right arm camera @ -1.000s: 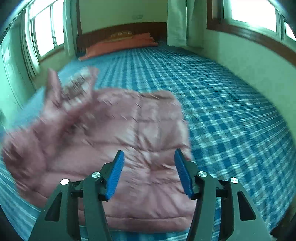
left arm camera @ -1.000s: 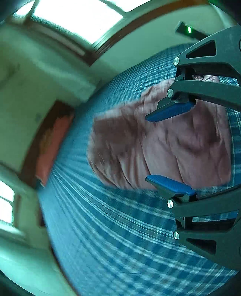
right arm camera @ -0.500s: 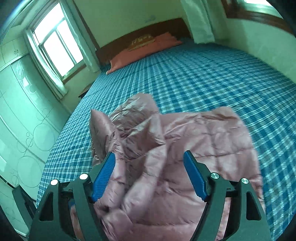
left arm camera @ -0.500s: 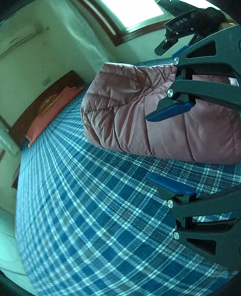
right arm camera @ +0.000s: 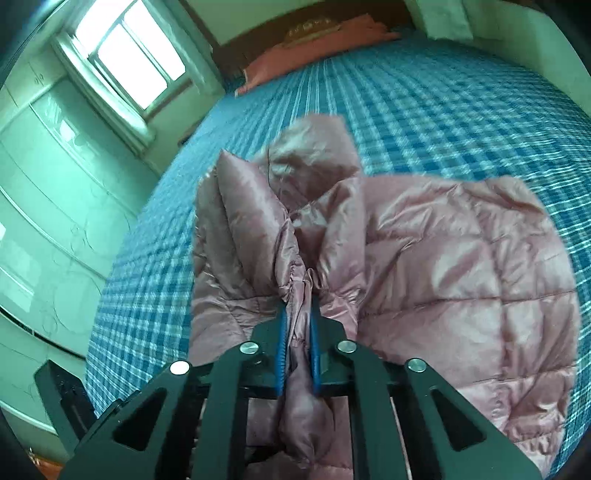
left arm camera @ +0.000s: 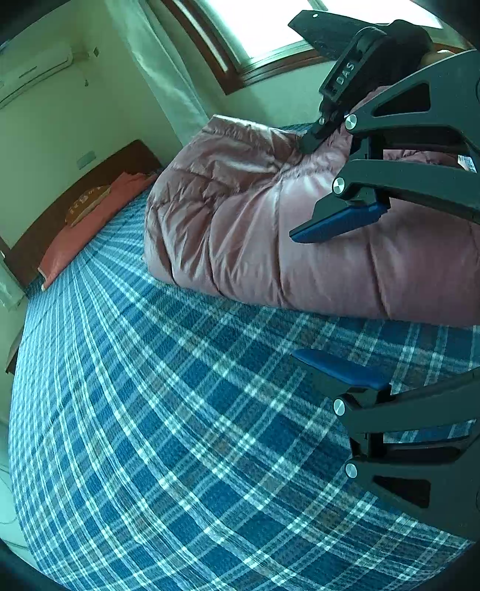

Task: Fold large clothes
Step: 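Grasp the jacket fabric with the right tool and fold it inward, then open both tools above the folded pink jacket bundle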

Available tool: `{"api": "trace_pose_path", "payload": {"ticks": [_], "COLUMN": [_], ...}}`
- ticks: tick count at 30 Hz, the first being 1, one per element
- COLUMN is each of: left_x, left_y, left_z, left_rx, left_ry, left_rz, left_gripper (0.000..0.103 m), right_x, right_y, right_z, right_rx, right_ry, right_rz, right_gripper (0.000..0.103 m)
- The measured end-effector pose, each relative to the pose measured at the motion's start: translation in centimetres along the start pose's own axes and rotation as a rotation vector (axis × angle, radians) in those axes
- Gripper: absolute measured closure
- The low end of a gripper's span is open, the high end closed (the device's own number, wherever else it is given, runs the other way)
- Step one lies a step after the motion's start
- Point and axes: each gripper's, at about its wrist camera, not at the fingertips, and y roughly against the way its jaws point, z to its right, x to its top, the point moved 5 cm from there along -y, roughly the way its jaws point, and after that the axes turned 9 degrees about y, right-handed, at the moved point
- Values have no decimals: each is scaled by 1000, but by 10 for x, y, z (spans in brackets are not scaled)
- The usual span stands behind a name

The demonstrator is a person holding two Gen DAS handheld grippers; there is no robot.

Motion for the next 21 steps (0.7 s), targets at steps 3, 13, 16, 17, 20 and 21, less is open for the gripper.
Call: {"api": "trace_pose_path", "payload": {"ticks": [3, 13, 16, 17, 20, 21], "left_x": [-6, -65, -78, -81, -88, -88], "left_y": [2, -35, -50, -54, -64, -67], "left_z": [14, 73, 77, 78, 76, 74], "left_rx": [-31, -77, -58, -45, -11, -5], "left_ry": [-20, -144, -158, -165, -182, -186], "left_rz": [-4, -127, -146, -147, -152, -154], "left_gripper": [40, 38, 37, 36, 35, 35], "right_x": [0, -49, -68, -71, -77, -77], "right_y": [31, 61, 52, 50, 42, 41], "right_z": [24, 157, 176, 177, 184, 184], "right_rx": [-30, -153, -156, -155, -137, -126], "right_ry": [-27, -254, -289, -294, -313, -318], "right_rz": [71, 81, 71, 70, 71, 72], "right_gripper": [95, 95, 95, 94, 94, 93]}}
